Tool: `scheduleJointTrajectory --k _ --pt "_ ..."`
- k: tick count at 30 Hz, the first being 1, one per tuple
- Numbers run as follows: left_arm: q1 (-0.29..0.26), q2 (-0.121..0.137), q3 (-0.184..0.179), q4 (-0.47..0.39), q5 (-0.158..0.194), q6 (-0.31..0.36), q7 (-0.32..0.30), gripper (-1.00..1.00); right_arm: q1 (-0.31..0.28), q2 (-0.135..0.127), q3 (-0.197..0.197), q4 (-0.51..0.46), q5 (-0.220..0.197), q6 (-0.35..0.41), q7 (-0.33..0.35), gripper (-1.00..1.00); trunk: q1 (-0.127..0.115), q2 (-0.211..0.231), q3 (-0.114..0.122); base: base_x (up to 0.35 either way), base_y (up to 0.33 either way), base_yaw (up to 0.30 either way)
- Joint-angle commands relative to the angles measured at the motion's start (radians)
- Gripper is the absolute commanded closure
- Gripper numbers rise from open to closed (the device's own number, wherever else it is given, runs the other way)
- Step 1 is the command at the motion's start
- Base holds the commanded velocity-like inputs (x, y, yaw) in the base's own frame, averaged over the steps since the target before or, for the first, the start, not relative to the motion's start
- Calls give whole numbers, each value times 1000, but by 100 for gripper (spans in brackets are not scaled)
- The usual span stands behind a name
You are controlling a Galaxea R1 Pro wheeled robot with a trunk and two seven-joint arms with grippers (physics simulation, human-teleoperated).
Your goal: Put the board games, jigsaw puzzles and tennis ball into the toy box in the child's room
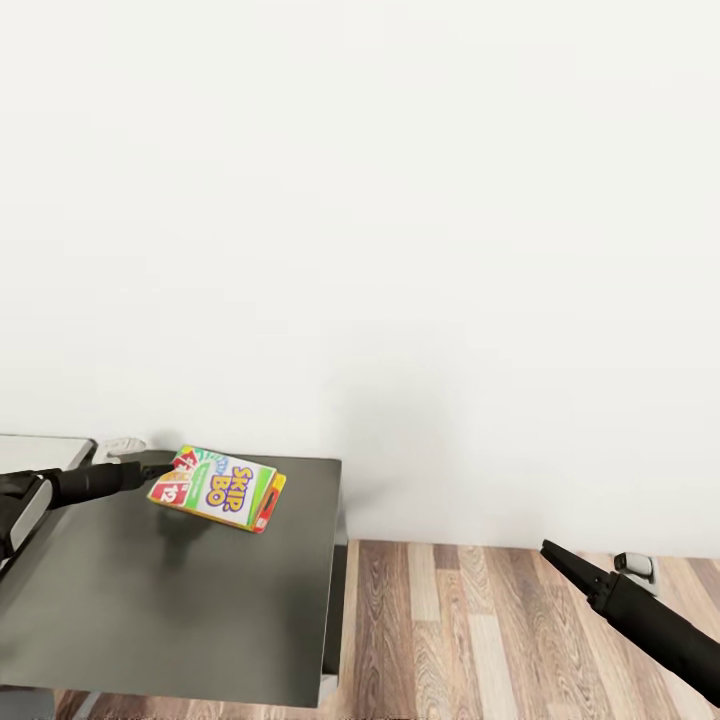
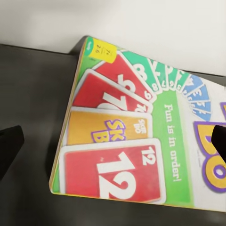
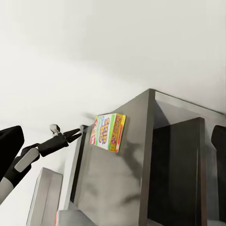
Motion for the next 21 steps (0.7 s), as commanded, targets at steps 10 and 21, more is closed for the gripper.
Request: scheduleJointTrajectory --k 10,21 --pt "-1 0 4 0 5 4 -3 -100 0 -1 -1 -1 -1 5 3 -100 0 -1 -18 0 0 0" --pt "-1 -2 7 -10 6 -5 -12 -100 0 -2 -1 -1 -1 5 3 -100 0 -1 -36 0 0 0"
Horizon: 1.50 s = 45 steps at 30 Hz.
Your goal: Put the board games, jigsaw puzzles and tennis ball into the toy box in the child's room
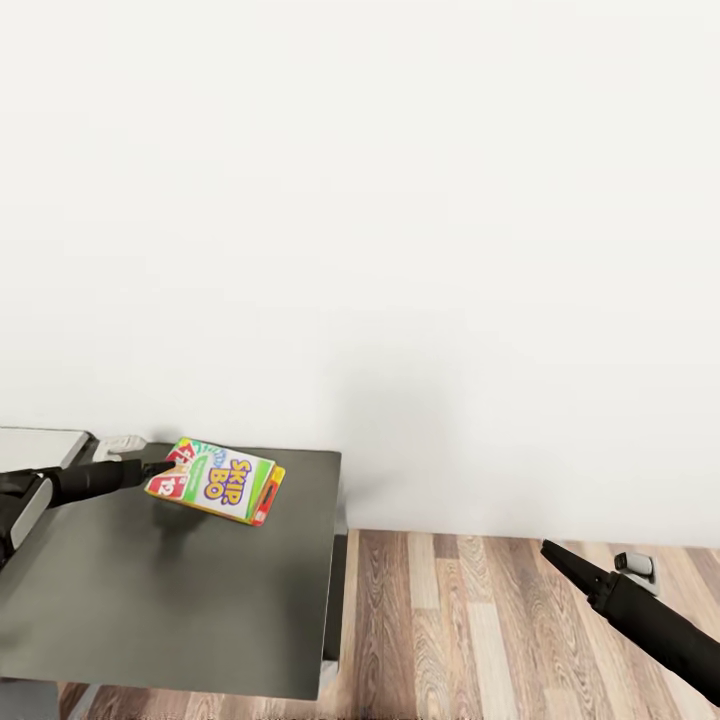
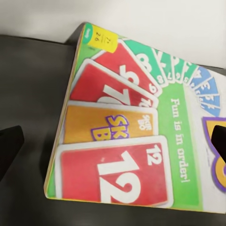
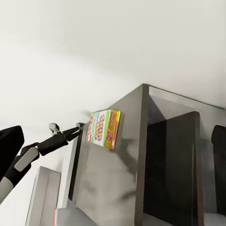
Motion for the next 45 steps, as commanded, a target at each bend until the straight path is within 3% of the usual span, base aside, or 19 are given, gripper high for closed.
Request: scheduleJointTrajectory --k 1,45 --pt "-1 0 1 -3 5 7 -3 -100 -1 0 -1 0 -1 5 2 -100 0 -1 -3 0 0 0" --pt "-22 -7 -1 -45 -3 3 -8 -100 -1 -3 -1 0 -1 4 2 -100 0 -1 -75 0 0 0"
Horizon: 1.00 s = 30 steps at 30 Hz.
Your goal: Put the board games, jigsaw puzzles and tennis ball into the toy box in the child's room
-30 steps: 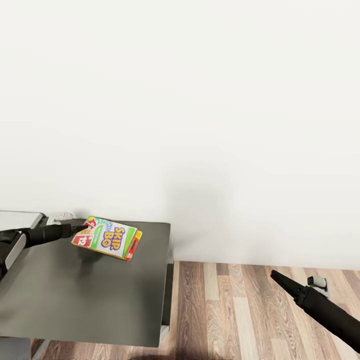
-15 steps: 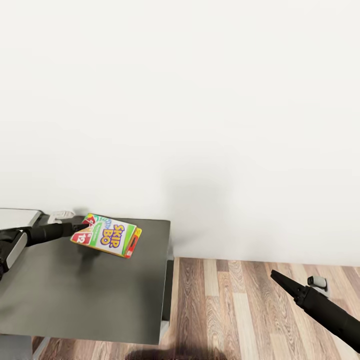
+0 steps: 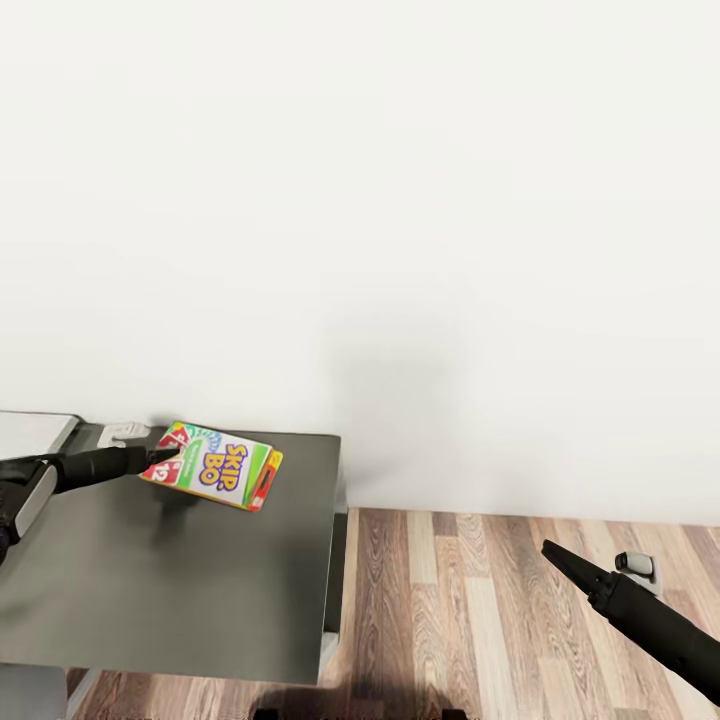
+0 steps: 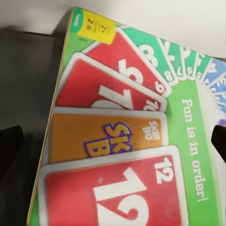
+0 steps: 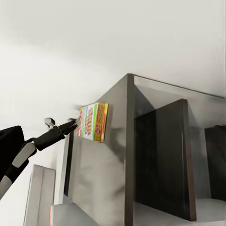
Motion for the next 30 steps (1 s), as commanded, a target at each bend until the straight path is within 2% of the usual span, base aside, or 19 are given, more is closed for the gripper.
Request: scheduleJointTrajectory --k 1,10,23,30 --pt "-1 0 1 0 6 8 -2 -100 -1 0 -1 0 -1 5 2 -100 0 -1 -3 0 0 0" --pt "-1 1 0 1 5 8 -3 -100 -1 0 -1 0 -1 5 2 -100 0 -1 -15 0 0 0" --pt "-1 0 -2 1 7 6 -3 -100 -1 -1 -2 0 -1 5 3 -100 0 -1 -16 0 -2 0" --pt "-1 0 -3 1 8 5 -4 -100 -1 -2 -2 0 -1 5 3 -100 0 -1 -17 0 -136 0"
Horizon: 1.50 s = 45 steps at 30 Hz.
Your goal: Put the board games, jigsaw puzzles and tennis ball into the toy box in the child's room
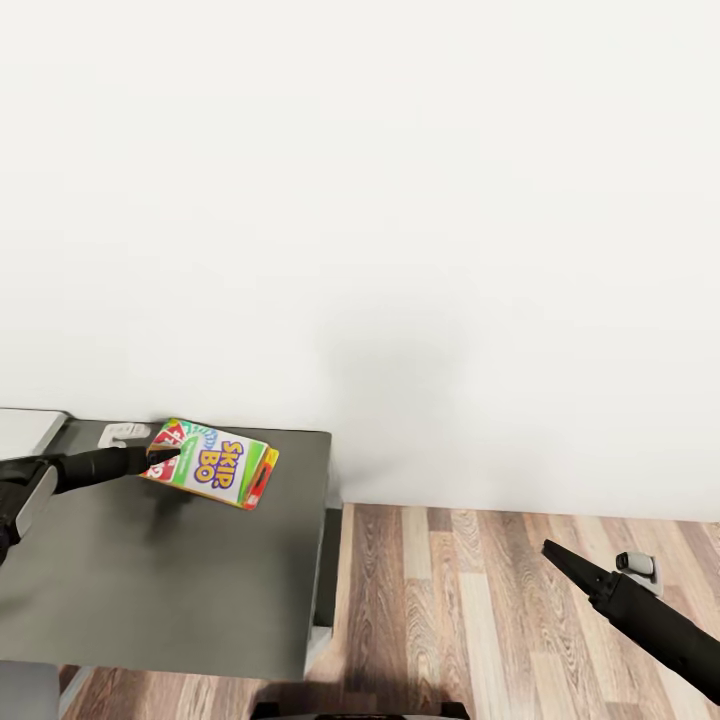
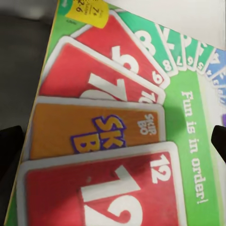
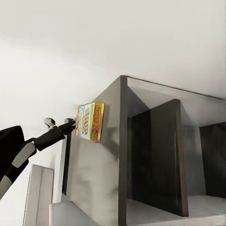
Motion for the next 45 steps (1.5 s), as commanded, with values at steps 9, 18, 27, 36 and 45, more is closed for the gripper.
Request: scheduleJointTrajectory --k 9,18,27,36,45 --pt "-1 0 -14 0 6 -13 -3 -100 -1 0 -1 0 -2 5 2 -100 0 -1 -1 -51 -149 0" --pt "-1 0 -47 0 5 -25 -3 -100 -1 0 -1 0 -2 5 2 -100 0 -1 -1 -69 -171 0" --pt "-1 0 -47 0 5 -25 -3 -100 -1 0 -1 0 -2 5 2 -100 0 -1 -1 -64 -185 0" --pt "-1 0 -46 0 5 -25 -3 -100 -1 2 -1 0 -2 5 2 -100 0 -1 -1 -42 -176 0" --pt "-1 0 -45 0 5 -25 -2 -100 -1 3 0 0 -2 5 2 -100 0 -1 -1 -7 -124 0"
